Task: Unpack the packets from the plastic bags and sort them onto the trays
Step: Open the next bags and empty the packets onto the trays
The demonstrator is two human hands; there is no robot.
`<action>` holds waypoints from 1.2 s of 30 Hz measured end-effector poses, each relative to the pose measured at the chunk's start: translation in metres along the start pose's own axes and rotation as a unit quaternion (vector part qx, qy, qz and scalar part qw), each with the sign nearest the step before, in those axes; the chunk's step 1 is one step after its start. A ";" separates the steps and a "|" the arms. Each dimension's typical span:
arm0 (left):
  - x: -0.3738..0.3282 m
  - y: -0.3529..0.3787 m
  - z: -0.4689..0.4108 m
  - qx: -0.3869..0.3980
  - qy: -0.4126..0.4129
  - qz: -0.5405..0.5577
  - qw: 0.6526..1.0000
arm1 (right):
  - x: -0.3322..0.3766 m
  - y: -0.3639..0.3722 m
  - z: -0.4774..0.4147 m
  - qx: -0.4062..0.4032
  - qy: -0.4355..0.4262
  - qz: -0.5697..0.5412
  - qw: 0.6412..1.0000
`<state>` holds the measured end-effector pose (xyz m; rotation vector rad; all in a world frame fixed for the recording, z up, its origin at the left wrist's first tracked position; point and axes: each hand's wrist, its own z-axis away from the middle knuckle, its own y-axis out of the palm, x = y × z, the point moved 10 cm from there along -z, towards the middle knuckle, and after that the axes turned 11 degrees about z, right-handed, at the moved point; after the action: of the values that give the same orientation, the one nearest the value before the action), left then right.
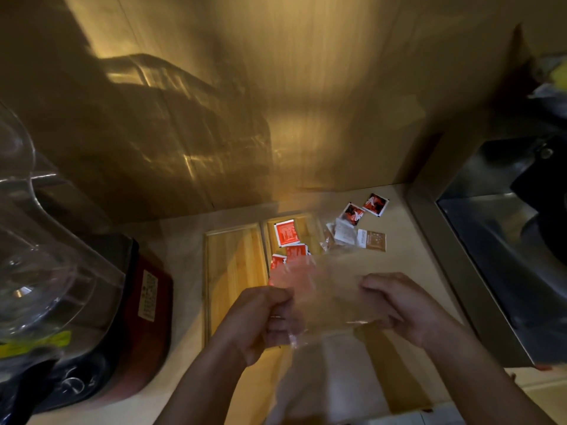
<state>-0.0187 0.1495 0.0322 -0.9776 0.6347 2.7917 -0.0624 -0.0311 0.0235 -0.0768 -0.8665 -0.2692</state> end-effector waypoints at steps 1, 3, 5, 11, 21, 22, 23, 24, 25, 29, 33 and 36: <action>-0.005 0.005 0.001 -0.002 0.021 -0.027 0.999 | 0.008 -0.006 0.004 -0.006 -0.027 0.000 1.000; -0.013 0.018 -0.001 -0.004 0.061 -0.071 0.996 | 0.020 -0.023 0.011 -0.035 -0.071 0.043 0.996; -0.011 0.037 -0.011 0.008 0.085 -0.104 0.991 | 0.026 -0.043 0.014 -0.074 -0.100 0.110 0.986; 0.032 0.079 -0.076 -0.028 0.102 -0.176 0.979 | -0.002 -0.116 0.008 -0.217 -0.087 0.187 0.954; 0.078 0.092 -0.117 -0.074 0.126 -0.503 0.852 | -0.095 -0.157 -0.021 -0.261 0.018 0.298 0.918; 0.078 0.092 -0.119 -0.077 0.121 -0.517 0.844 | -0.098 -0.157 -0.020 -0.262 0.027 0.306 0.915; 0.079 0.093 -0.121 -0.073 0.118 -0.529 0.837 | -0.097 -0.156 -0.017 -0.262 0.035 0.317 0.911; 0.077 0.097 -0.122 -0.063 0.120 -0.541 0.830 | -0.097 -0.156 -0.018 -0.258 0.044 0.332 0.906; 0.077 0.099 -0.122 -0.054 0.120 -0.550 0.825 | -0.095 -0.155 -0.017 -0.250 0.053 0.352 0.900; 0.081 0.105 -0.127 0.017 0.077 -0.525 0.847 | -0.087 -0.155 -0.020 -0.200 0.086 0.445 0.868; 0.069 0.095 -0.132 0.029 0.055 -0.464 0.884 | -0.037 -0.149 -0.020 -0.203 0.070 0.559 0.801; 0.024 0.093 -0.130 -0.020 0.133 -0.478 0.868 | 0.000 -0.141 -0.033 -0.204 0.028 0.550 0.809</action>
<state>0.0140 0.0092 -0.0416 -1.2411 0.0422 1.8079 -0.0756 -0.1722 -0.0040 -0.9417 -0.5715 0.6483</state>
